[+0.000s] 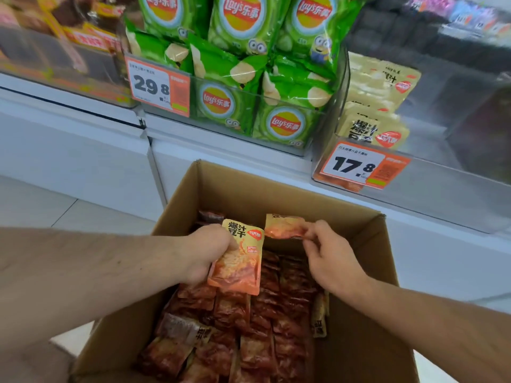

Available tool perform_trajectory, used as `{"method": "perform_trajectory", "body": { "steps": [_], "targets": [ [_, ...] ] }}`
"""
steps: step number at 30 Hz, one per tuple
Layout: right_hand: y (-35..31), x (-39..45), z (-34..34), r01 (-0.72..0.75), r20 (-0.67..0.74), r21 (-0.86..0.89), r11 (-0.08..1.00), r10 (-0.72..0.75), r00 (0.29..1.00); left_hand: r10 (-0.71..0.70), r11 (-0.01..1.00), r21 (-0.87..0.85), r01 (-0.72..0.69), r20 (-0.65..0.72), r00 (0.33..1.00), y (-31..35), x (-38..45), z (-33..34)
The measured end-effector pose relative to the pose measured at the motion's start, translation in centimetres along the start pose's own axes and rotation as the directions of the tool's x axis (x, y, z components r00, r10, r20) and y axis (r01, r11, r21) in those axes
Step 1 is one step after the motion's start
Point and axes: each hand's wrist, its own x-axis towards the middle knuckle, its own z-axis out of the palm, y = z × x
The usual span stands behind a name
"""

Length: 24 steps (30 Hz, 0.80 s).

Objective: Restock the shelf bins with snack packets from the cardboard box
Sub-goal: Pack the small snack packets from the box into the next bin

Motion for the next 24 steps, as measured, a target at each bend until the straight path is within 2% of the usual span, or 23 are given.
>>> {"method": "perform_trajectory", "body": {
  "steps": [3, 8, 9, 11, 15, 16, 17, 19, 21, 22, 24],
  "targets": [
    [-2.1, -3.8, -2.2, 0.250, -0.052, -0.012, 0.968, -0.250, 0.967, 0.030, 0.996, -0.084, -0.027, 0.036, 0.999, 0.6, -1.3, 0.7],
    [-3.3, -5.3, -2.1, 0.495, -0.035, -0.087, 0.865, -0.499, 0.866, 0.118, 0.969, -0.238, -0.069, 0.197, 0.973, 1.8, -3.6, 1.9],
    [-3.5, -5.3, -2.0, 0.527, -0.047, -0.090, 0.845, -0.533, 0.845, 0.139, 0.971, -0.220, -0.090, 0.217, 0.966, 2.0, -4.1, 2.2],
    [-3.8, -5.0, -1.9, 0.545, -0.086, -0.096, 0.833, -0.553, 0.829, 0.244, 0.967, -0.130, -0.219, 0.225, 0.944, 2.2, -4.7, 2.5],
    [-4.6, -4.8, -2.6, 0.593, -0.130, -0.146, 0.792, -0.609, 0.782, 0.420, 0.905, -0.029, -0.424, 0.220, 0.881, 2.7, -5.8, 2.5],
    [-5.1, -4.8, -3.0, 0.569, -0.140, -0.114, 0.814, -0.580, 0.802, 0.453, 0.889, -0.033, -0.457, 0.220, 0.864, 2.9, -6.1, 2.4],
    [-5.6, -4.7, -3.6, 0.493, -0.159, -0.053, 0.869, -0.494, 0.855, 0.481, 0.874, -0.037, -0.485, 0.222, 0.848, 3.2, -6.4, 2.3],
    [-6.7, -4.3, -4.8, 0.219, -0.185, 0.108, 0.970, -0.196, 0.963, 0.515, 0.853, -0.041, -0.521, 0.230, 0.826, 3.8, -7.0, 2.2],
    [-7.8, -3.3, -6.1, -0.072, -0.023, 0.328, 0.942, 0.084, 0.996, 0.531, 0.840, -0.038, -0.541, 0.257, 0.807, 4.3, -7.6, 2.3],
    [-8.2, -2.9, -6.7, -0.147, 0.073, 0.413, 0.899, 0.128, 0.989, 0.536, 0.835, -0.034, -0.549, 0.281, 0.797, 4.6, -8.0, 2.4],
    [-8.9, -2.5, -8.0, -0.169, 0.181, 0.508, 0.844, 0.087, 0.980, 0.550, 0.819, -0.029, -0.573, 0.326, 0.769, 4.9, -8.5, 2.9]
  ]
}}
